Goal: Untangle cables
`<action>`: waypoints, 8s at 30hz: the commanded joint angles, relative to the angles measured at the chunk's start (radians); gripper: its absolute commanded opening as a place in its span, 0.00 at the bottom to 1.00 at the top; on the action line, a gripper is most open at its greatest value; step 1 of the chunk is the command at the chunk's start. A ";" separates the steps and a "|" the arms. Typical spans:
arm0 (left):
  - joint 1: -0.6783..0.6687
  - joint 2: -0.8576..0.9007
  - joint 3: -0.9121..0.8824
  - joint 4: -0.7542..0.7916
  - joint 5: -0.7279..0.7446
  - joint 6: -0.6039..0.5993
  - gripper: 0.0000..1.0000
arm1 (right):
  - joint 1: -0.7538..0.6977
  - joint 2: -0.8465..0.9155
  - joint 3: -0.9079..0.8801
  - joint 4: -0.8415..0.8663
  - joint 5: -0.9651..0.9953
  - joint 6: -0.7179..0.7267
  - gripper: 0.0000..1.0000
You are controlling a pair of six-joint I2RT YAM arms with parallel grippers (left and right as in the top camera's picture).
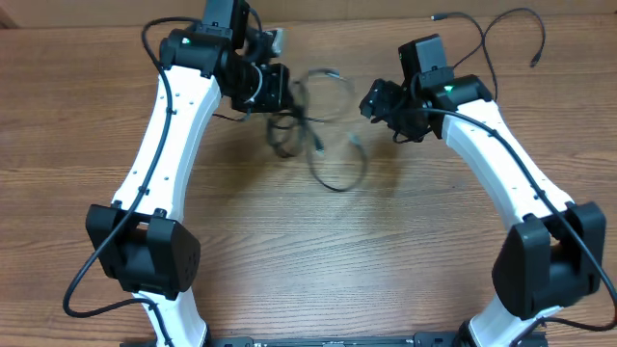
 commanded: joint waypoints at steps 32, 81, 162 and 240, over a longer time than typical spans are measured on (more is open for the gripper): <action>0.050 -0.011 0.039 -0.036 0.336 0.011 0.04 | 0.003 0.035 0.003 0.123 -0.238 -0.007 0.78; 0.063 -0.010 0.038 -0.146 -0.379 -0.210 0.88 | -0.025 0.167 -0.029 0.356 0.085 -0.313 0.85; 0.005 -0.008 0.037 0.026 0.123 0.204 0.99 | 0.073 -0.053 0.121 0.218 -0.255 -0.179 0.04; 0.100 -0.008 0.037 -0.106 -0.293 -0.116 0.99 | -0.241 -0.132 0.145 0.057 0.272 -0.067 0.04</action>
